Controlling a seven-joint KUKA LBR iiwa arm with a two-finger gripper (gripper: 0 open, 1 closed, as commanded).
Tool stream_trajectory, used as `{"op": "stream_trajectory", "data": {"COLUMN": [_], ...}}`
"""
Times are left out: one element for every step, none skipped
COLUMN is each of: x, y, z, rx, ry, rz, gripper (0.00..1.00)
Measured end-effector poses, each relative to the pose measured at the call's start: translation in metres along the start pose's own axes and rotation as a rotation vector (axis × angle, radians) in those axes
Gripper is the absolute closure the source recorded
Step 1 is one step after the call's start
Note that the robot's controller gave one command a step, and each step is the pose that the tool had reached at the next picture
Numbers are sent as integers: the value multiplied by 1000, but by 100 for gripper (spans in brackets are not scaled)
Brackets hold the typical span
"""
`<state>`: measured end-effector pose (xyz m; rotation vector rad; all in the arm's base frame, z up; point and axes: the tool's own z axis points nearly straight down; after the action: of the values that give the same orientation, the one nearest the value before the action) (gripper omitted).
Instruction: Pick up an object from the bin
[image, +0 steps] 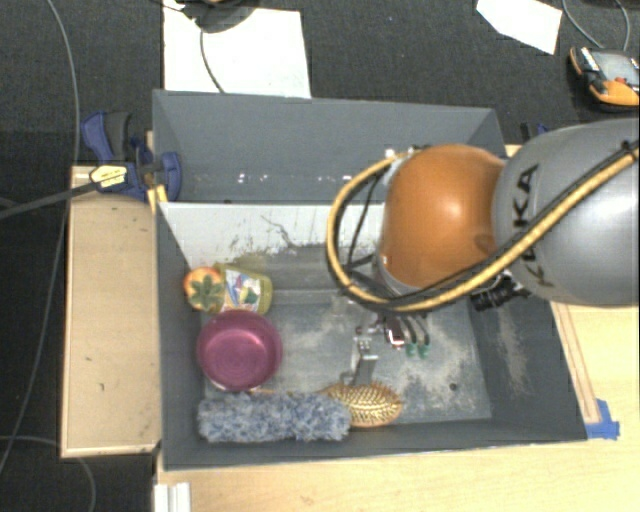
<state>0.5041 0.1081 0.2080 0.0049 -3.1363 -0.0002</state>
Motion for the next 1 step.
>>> {"op": "stream_trajectory", "data": {"x": [-2], "y": [-1], "z": [-3], "rx": [-1], "ry": [-7], "rz": [6], "gripper": [0]}}
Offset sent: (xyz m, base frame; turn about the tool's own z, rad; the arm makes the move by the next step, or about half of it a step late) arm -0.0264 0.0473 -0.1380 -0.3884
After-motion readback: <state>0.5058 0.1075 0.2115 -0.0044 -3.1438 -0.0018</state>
